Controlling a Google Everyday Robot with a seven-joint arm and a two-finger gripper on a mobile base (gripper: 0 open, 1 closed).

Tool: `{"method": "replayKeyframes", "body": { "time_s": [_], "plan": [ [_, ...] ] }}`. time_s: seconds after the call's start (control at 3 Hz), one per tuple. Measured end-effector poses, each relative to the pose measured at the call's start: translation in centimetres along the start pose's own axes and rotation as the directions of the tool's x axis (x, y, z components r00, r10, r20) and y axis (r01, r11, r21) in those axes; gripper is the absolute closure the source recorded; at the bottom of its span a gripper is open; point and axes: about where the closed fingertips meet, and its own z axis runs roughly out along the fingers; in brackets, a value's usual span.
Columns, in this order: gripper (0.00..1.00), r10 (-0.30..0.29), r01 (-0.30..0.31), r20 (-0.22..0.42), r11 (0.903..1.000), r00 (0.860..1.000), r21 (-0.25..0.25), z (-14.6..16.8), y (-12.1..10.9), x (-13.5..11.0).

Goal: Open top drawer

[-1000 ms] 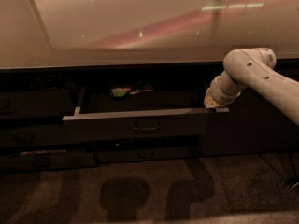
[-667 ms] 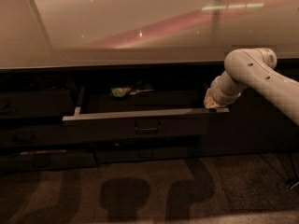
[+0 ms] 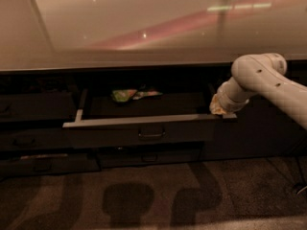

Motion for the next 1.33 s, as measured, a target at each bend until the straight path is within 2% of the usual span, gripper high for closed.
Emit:
{"method": "replayKeyframes", "body": {
  "time_s": [0.33, 0.67, 1.0, 1.33],
  "plan": [
    [1.0, 0.0, 0.0, 0.0, 1.0, 1.0, 0.0, -0.1, 0.0, -0.1],
    [1.0, -0.014, 0.014, -0.007, 0.9999, 1.0, 0.005, 0.2, 2.6, -0.3],
    [1.0, -0.017, 0.017, -0.01, 0.9998, 1.0, 0.009, 0.2, 2.8, -0.6],
    [1.0, -0.04, 0.044, -0.041, 0.9929, 0.998, 0.11, -3.1, 3.4, -1.6]
  ]
}}
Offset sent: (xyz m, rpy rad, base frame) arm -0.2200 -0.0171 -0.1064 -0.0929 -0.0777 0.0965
